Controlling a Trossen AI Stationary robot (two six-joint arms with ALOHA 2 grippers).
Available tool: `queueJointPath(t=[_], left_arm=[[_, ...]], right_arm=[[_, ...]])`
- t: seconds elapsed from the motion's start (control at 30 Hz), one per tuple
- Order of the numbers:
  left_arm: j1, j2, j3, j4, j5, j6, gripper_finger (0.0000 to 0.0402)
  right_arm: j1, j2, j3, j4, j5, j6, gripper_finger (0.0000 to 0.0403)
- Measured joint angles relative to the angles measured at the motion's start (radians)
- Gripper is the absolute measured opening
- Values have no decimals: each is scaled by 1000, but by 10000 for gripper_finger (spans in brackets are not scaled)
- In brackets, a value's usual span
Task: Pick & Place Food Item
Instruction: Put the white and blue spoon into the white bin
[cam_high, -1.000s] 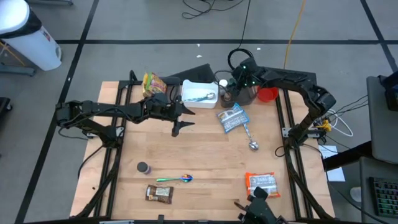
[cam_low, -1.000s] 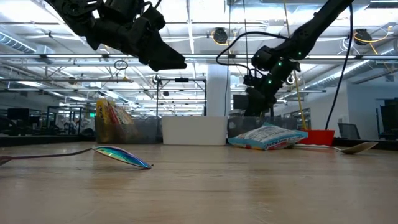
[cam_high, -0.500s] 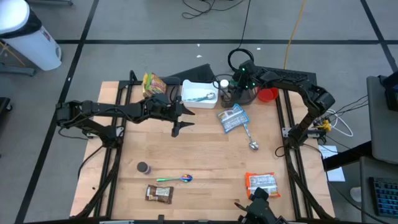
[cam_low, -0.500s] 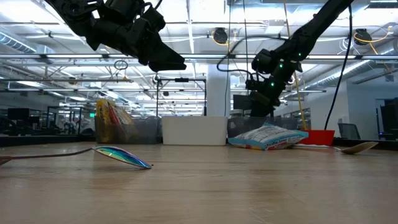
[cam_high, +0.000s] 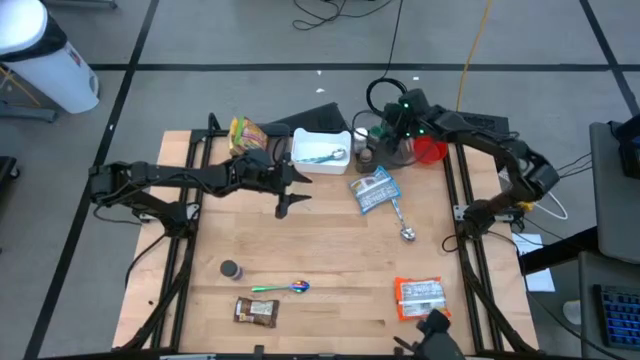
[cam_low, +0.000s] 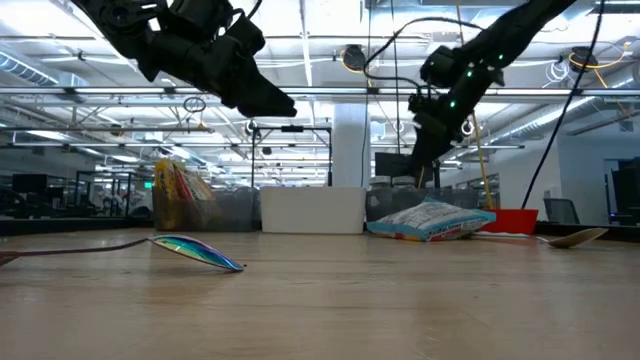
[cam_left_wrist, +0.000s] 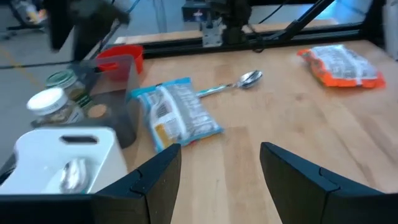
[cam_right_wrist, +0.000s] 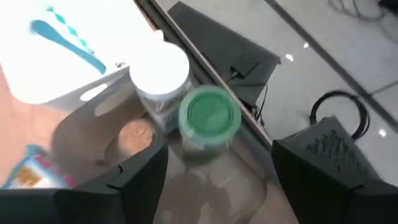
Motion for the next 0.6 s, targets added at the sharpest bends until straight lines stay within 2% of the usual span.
queueJointPath(t=[0.13, 0.23, 0.43, 0.5, 0.6], left_arm=[[8, -26, 0, -51, -49, -5, 225], [11, -41, 0, -84, -52, -19, 225], [7, -41, -6, -149, 101, -83, 225], [-6, -41, -33, -109, 118, -112, 225], [-33, -40, -91, 42, 121, -145, 225]], right_arm=[[25, -61, -1, -102, -2, 67, 276], [66, -113, -63, -73, -5, 113, 274], [180, -241, -338, 246, -5, 265, 273], [225, -294, -431, 346, -5, 321, 272], [304, -375, -548, 524, -6, 400, 272]])
